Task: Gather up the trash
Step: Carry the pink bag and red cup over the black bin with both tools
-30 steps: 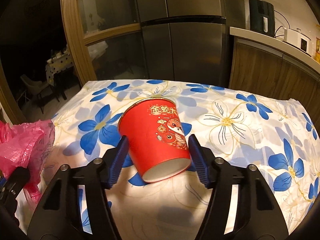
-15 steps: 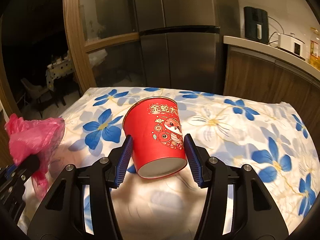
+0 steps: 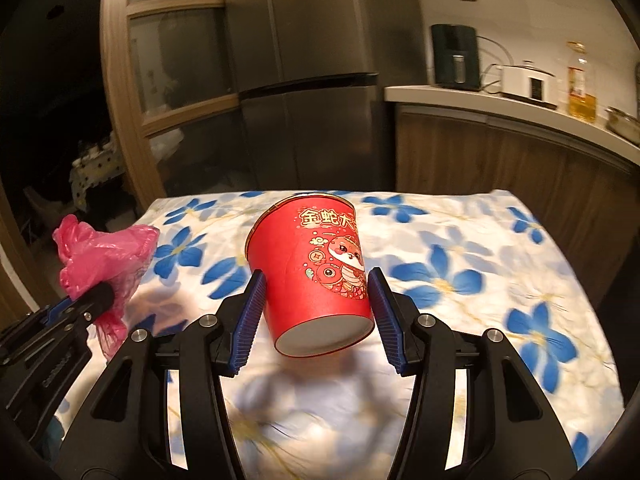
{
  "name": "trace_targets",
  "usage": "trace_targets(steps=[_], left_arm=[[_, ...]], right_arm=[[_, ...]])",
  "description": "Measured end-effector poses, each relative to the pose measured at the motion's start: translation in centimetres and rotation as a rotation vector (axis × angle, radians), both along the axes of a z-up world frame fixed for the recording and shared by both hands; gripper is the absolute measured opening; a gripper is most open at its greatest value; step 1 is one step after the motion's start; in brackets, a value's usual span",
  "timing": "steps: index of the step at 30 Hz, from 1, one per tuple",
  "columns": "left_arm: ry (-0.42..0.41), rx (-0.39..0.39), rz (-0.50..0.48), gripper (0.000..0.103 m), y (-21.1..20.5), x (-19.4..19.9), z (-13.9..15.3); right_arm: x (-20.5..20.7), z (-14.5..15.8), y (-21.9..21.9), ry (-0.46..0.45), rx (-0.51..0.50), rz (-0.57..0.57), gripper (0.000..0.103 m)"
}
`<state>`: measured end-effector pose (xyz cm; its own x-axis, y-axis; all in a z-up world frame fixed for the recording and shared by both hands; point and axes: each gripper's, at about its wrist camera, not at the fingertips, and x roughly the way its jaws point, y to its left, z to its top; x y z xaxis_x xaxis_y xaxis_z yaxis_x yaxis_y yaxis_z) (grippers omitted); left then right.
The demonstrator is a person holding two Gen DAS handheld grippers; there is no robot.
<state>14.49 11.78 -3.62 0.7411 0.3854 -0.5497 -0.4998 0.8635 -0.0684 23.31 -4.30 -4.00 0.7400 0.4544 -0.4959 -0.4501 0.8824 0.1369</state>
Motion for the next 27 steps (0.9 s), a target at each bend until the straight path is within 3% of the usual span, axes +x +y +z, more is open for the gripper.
trace_targets(steps=[21,27], left_arm=[[0.0,0.044,-0.258,0.023,-14.2,4.0,1.6],[-0.036,0.07,-0.428,0.023,-21.1,6.4,3.3]], right_arm=[[-2.4,1.6,-16.3,-0.042,0.028,-0.276,0.052],[-3.1,2.6,-22.9,-0.082,0.035,-0.434,0.052]])
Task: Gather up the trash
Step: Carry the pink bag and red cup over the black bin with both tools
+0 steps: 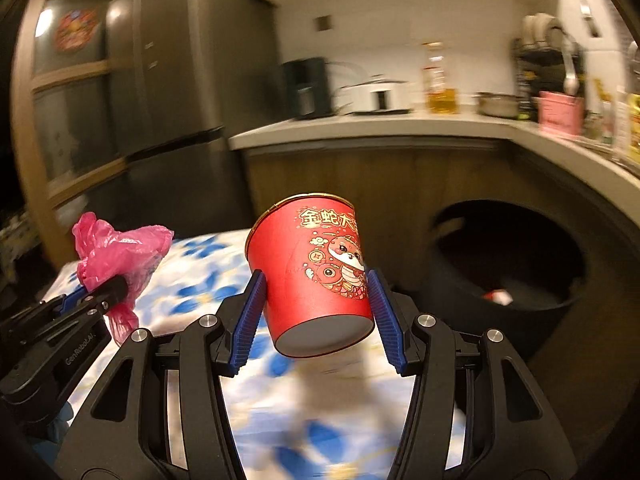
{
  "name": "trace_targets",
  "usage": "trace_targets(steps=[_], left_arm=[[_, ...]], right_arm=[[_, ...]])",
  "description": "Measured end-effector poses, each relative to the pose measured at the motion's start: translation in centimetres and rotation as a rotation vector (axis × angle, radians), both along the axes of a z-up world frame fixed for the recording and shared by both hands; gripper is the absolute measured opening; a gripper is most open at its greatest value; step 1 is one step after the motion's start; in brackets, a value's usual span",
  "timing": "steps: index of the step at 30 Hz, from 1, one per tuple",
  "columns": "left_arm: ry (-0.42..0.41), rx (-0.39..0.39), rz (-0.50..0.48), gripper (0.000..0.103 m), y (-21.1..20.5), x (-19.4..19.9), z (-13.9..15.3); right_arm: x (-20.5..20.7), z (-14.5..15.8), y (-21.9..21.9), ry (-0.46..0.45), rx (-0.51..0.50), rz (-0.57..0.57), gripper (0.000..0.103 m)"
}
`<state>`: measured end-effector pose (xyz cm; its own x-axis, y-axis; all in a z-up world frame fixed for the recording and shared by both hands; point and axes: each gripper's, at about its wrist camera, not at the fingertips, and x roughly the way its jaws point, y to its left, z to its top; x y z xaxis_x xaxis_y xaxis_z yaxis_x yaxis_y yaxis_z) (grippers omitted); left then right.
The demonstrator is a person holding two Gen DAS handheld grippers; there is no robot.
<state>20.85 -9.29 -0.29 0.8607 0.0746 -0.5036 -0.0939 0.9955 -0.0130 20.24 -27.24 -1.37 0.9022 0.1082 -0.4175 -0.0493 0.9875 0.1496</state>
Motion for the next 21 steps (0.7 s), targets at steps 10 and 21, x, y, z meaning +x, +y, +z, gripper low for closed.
trace_targets(steps=[10,21], left_arm=[[-0.02,-0.051,-0.349,0.023,-14.5,6.1,1.6],[-0.027,-0.006,-0.525,0.035,-22.6,10.0,0.0]], right_arm=[[1.0,1.2,-13.8,-0.052,0.001,-0.324,0.053],[4.3,-0.1,-20.1,-0.047,0.002,-0.368,0.056]])
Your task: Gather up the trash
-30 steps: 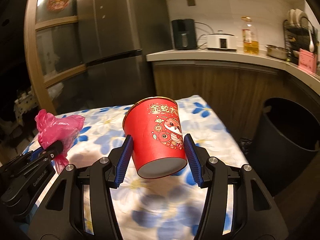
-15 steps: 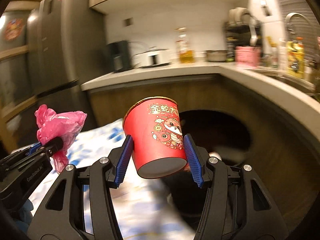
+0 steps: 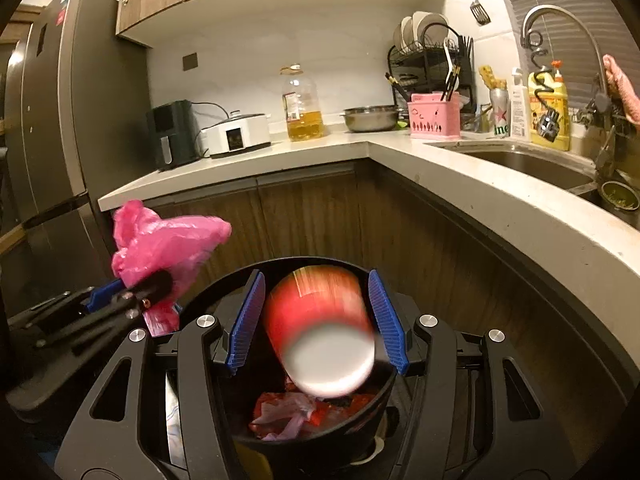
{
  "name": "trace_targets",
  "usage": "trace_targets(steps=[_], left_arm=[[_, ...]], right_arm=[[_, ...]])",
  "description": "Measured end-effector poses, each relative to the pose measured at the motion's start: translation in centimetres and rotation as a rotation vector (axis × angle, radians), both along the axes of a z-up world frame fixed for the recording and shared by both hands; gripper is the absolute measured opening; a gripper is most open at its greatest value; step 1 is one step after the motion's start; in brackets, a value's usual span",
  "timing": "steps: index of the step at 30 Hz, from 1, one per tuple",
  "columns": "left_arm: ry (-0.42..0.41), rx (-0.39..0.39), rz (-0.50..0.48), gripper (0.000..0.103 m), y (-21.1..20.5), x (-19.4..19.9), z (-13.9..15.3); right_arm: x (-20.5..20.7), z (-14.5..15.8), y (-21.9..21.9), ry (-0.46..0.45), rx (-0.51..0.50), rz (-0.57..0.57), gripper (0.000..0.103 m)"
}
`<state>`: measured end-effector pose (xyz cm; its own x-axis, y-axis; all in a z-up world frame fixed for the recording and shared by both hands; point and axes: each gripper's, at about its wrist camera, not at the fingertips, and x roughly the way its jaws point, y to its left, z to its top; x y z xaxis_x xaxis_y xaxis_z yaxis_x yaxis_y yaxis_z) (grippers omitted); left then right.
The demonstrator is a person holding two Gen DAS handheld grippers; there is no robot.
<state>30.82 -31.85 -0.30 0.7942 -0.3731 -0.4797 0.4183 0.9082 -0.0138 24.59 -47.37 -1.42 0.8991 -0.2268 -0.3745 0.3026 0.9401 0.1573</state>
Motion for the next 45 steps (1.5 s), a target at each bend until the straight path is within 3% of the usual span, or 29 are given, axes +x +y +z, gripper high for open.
trace_targets(steps=[3,5,9,13,27,35,45], left_arm=[[0.011,0.025,0.028,0.044,0.2,0.3,-0.8],[0.03,0.014,0.055,0.064,1.0,0.2,-1.2],[0.007,0.073,0.098,0.074,1.6,-1.1,-1.5],[-0.005,0.073,0.133,0.083,3.2,-3.3,-1.6],[-0.049,0.042,0.322,0.096,12.3,-14.7,0.2],[-0.04,0.026,0.343,0.097,16.1,-20.1,0.4],[-0.039,0.021,0.35,0.097,18.1,-23.8,0.3]], right_arm=[[0.2,-0.5,-0.9,0.018,-0.003,-0.023,0.061],[-0.2,-0.9,-1.3,0.025,0.013,-0.027,0.064],[-1.8,-1.4,-0.6,0.052,0.007,-0.045,0.075],[-3.6,-1.2,0.4,0.064,-0.009,-0.063,0.082],[-12.4,0.8,8.6,0.061,-0.103,0.027,0.097],[-17.7,1.8,12.6,0.049,-0.12,0.028,0.097],[-21.6,2.3,15.0,0.031,-0.139,0.032,0.097]])
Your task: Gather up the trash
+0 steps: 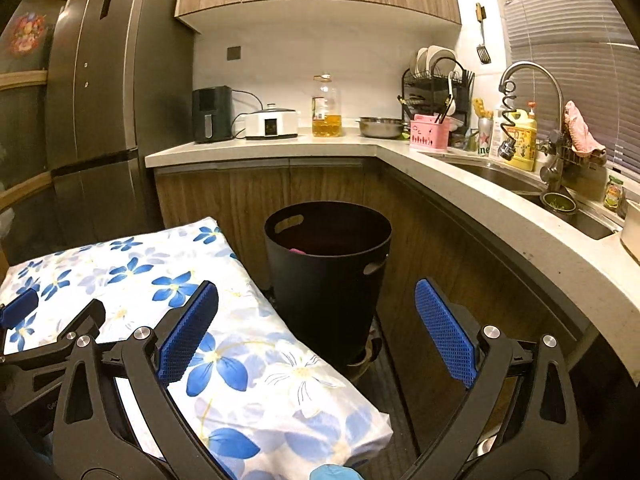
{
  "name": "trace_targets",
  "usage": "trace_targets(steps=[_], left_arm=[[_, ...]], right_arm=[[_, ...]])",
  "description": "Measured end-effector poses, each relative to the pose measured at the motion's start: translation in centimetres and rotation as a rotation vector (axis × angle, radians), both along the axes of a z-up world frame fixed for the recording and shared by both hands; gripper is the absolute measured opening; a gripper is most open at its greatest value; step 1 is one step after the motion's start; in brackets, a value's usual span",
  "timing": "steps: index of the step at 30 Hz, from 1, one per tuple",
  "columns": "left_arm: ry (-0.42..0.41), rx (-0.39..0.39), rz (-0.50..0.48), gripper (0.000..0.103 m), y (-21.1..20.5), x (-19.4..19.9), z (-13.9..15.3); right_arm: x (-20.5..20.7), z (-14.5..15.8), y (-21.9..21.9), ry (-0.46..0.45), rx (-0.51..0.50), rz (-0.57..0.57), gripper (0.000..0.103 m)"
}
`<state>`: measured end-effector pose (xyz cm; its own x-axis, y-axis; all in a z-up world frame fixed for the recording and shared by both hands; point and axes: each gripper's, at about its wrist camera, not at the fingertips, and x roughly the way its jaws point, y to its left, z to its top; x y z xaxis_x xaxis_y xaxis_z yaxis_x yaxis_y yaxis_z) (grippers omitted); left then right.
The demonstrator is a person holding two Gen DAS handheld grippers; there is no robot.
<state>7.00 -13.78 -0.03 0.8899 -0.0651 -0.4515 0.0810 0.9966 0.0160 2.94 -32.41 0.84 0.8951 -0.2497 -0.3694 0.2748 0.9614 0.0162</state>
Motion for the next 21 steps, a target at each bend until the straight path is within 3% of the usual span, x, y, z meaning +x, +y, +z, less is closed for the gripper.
trace_targets(steps=[21], left_arm=[[-0.017,0.0,-0.03,0.096,-0.2,-1.9,0.2]], right_arm=[[-1.5,0.7,0.5,-0.015,-0.001,-0.002,0.097]])
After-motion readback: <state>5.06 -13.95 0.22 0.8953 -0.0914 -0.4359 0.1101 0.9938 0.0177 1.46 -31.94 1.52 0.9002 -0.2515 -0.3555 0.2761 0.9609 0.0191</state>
